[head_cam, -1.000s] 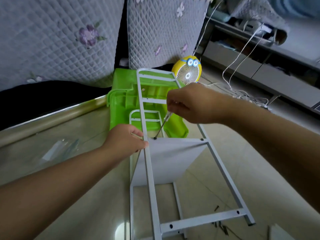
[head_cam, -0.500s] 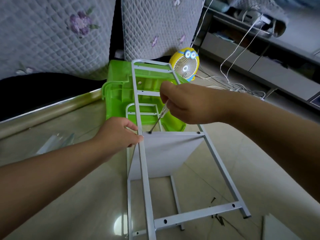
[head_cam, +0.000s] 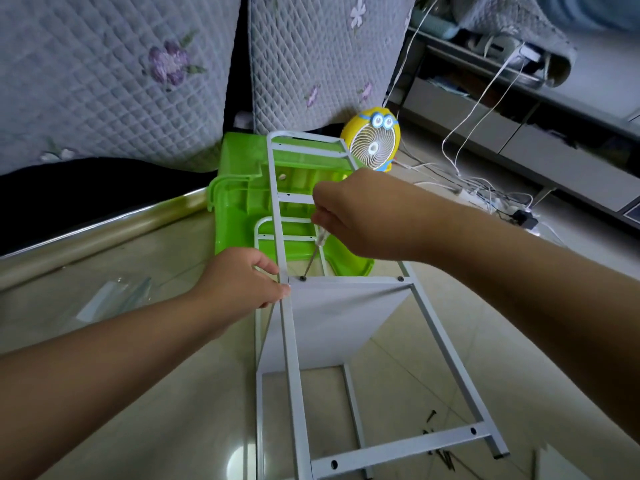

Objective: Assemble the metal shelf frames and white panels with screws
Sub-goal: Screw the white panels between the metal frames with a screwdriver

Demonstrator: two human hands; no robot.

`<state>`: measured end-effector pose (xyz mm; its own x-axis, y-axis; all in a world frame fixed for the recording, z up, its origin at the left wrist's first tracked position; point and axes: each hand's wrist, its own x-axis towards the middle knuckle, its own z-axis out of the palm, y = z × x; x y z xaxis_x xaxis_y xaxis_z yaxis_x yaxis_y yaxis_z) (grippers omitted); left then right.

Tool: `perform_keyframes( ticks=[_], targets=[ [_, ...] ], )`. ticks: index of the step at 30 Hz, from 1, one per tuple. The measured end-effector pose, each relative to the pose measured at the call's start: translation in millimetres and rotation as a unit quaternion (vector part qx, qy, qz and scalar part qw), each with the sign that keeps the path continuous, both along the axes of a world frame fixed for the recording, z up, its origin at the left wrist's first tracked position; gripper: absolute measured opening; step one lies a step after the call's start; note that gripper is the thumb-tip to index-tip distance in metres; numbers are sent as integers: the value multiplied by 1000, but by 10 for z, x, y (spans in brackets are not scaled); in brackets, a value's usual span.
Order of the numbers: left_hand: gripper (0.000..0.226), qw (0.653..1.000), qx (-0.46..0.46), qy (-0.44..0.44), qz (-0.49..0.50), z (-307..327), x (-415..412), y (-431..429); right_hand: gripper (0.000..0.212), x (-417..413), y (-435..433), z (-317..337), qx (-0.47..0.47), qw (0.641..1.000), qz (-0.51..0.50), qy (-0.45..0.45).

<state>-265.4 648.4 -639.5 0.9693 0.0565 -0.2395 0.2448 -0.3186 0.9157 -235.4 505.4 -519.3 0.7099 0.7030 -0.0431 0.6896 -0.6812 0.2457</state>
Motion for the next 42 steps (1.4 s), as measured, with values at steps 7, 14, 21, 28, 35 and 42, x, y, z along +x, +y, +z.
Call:
perform_keyframes(
  ticks=[7, 14, 21, 28, 35, 42],
  targets=[
    [19, 1000, 21, -2, -11, 35, 15, 15, 35, -18, -95, 78, -226, 971, 57, -47],
    [18, 999, 27, 15, -16, 41, 70, 14, 31, -36, 121, 171, -308, 948, 74, -26],
    [23, 999, 34, 13, -19, 17, 40, -9, 40, 223, 313, 211, -298, 944, -83, 117],
    [21, 999, 28, 19, -21, 28, 22, 4, 25, 44, 250, 156, -327, 944, -39, 10],
    [50, 997, 16, 47, -56, 74, 36, 34, 11, -150, 75, 61, -332, 936, 67, -93],
    [14, 997, -15, 69, -41, 59, 34, 24, 21, -150, 242, 87, -395, 912, 77, -77]
  ],
)
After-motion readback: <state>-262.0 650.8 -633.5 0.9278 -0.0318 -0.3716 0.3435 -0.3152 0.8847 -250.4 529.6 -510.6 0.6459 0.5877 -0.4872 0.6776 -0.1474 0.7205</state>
